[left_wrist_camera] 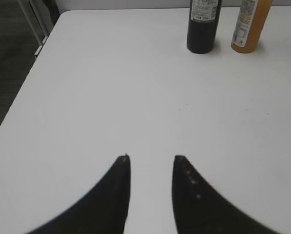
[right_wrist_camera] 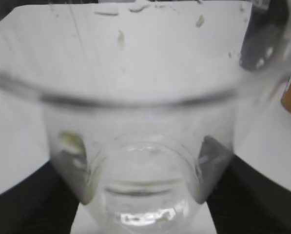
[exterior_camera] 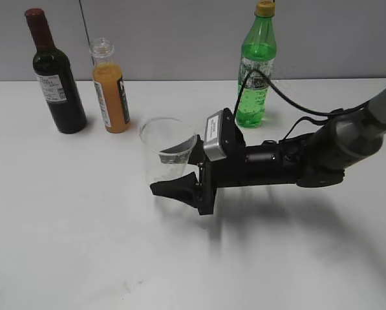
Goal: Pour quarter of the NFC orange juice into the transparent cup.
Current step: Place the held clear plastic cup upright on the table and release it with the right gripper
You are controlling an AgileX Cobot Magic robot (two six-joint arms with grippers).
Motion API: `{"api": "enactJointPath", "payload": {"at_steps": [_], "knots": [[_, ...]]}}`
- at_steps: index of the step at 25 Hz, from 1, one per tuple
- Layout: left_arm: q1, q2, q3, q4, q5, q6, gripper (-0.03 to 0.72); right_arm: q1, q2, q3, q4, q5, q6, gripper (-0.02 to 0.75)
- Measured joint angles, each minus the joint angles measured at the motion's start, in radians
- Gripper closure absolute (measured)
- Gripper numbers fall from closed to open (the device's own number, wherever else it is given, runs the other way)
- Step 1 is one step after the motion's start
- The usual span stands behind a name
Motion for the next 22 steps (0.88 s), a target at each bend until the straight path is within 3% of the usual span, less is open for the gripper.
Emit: {"api": "enactJointPath", "payload": {"at_steps": [11, 22], "knots": [[0.0, 0.0, 0.0, 0.0, 0.0, 0.0, 0.454, 0.002, 0.084, -0.077, -0.15, -0.001, 0.086, 0.202], [0.0, 0.0, 0.0, 0.0, 0.0, 0.0, 0.454, 0.002, 0.084, -0.208, -0.446, 0.109, 0.35, 0.187]]}}
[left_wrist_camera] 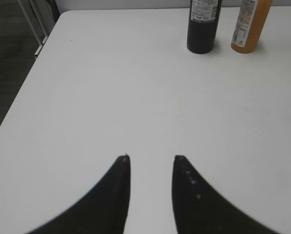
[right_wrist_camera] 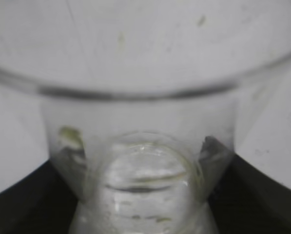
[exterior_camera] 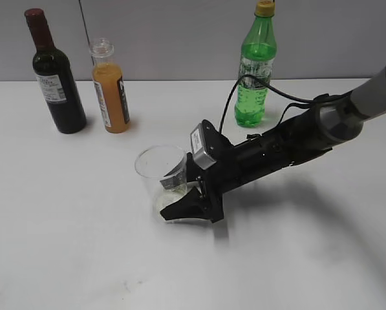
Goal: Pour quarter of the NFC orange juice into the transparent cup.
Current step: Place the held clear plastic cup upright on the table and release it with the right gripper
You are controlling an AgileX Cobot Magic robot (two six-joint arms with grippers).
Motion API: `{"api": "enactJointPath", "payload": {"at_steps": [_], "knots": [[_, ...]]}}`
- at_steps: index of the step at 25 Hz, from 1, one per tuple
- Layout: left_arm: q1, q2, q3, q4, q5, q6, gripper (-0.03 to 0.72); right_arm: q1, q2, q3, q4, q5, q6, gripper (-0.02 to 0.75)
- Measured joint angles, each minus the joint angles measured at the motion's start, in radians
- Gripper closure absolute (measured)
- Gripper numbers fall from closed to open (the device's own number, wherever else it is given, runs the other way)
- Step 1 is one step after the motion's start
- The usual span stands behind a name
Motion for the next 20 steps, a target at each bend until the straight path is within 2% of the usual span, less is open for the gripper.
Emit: {"api": "enactJointPath", "payload": {"at_steps": [8, 13, 20], "knots": [[0.0, 0.0, 0.0, 0.0, 0.0, 0.0, 0.454, 0.0, -0.02, -0.046, -0.106, 0.019, 0.095, 0.164], [0.0, 0.0, 0.0, 0.0, 0.0, 0.0, 0.454, 0.0, -0.023, -0.046, -0.157, 0.029, 0.173, 0.121], [0.0, 0.0, 0.0, 0.0, 0.0, 0.0, 0.454, 0.0, -0.034, -0.048, -0.168, 0.048, 0.265, 0.115]]}}
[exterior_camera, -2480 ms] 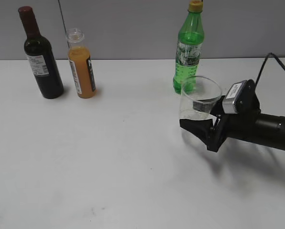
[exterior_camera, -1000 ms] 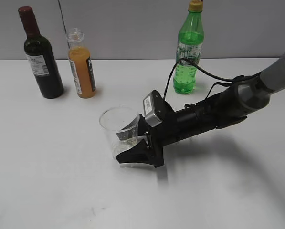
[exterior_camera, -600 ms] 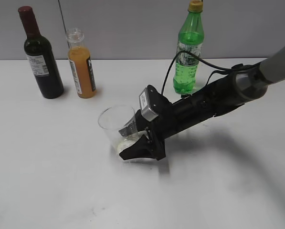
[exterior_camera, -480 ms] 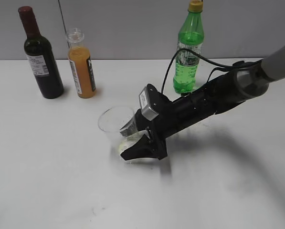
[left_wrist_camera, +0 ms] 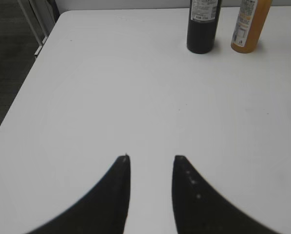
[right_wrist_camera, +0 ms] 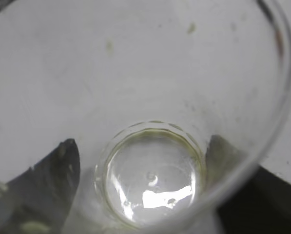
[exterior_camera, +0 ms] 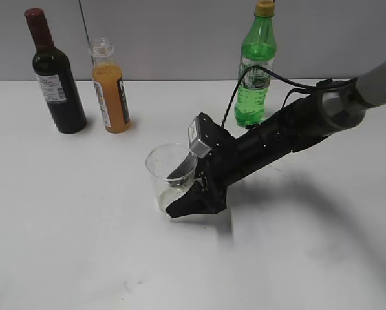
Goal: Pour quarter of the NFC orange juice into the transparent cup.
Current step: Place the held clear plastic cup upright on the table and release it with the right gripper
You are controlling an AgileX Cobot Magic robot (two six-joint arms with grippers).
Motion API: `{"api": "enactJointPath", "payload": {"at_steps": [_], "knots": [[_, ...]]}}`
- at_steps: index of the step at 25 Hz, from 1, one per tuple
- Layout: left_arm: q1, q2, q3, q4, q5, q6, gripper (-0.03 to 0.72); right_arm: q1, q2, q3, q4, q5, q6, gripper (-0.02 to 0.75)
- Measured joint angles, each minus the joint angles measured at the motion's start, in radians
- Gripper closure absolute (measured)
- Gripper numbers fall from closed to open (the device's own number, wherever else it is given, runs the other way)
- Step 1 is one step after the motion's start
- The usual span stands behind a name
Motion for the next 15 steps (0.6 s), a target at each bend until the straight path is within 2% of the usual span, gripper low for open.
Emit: {"api": "enactJointPath", "payload": {"at_steps": [8, 15], "knots": [[0.0, 0.0, 0.0, 0.0, 0.0, 0.0, 0.454, -0.007, -0.058, 0.001, -0.012, 0.054, 0.089, 0.113], [0.0, 0.0, 0.0, 0.0, 0.0, 0.0, 0.454, -0.01, -0.063, 0.054, -0.015, 0.1, 0.081, 0.113]]}}
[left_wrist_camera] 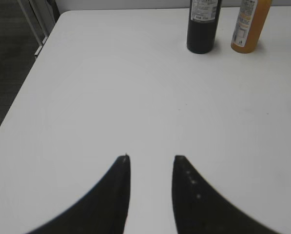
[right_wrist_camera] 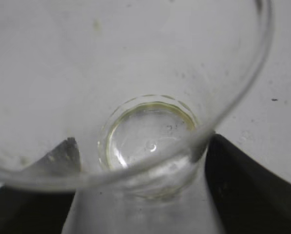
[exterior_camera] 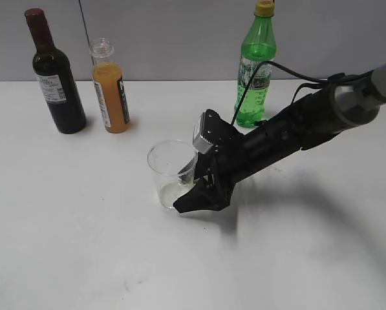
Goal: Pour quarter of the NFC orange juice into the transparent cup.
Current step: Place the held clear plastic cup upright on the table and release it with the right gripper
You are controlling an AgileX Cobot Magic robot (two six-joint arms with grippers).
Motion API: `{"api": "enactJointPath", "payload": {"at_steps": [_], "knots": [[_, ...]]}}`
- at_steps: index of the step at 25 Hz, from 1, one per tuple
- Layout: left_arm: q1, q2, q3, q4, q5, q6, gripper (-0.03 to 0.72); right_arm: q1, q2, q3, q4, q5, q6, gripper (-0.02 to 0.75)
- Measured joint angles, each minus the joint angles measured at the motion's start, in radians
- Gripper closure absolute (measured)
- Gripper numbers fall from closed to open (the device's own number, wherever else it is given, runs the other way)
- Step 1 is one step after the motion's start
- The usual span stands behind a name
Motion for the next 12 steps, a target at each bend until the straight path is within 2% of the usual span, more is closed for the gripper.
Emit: {"api": "enactJointPath", "payload": {"at_steps": [8, 12], "knots": [[0.0, 0.0, 0.0, 0.0, 0.0, 0.0, 0.454, -0.016, -0.04, 0.085, 0.034, 0.086, -0.016, 0.12], [0.0, 0.0, 0.0, 0.0, 0.0, 0.0, 0.454, -0.022, -0.095, 0.15, 0.04, 0.18, -0.01, 0.139]]}}
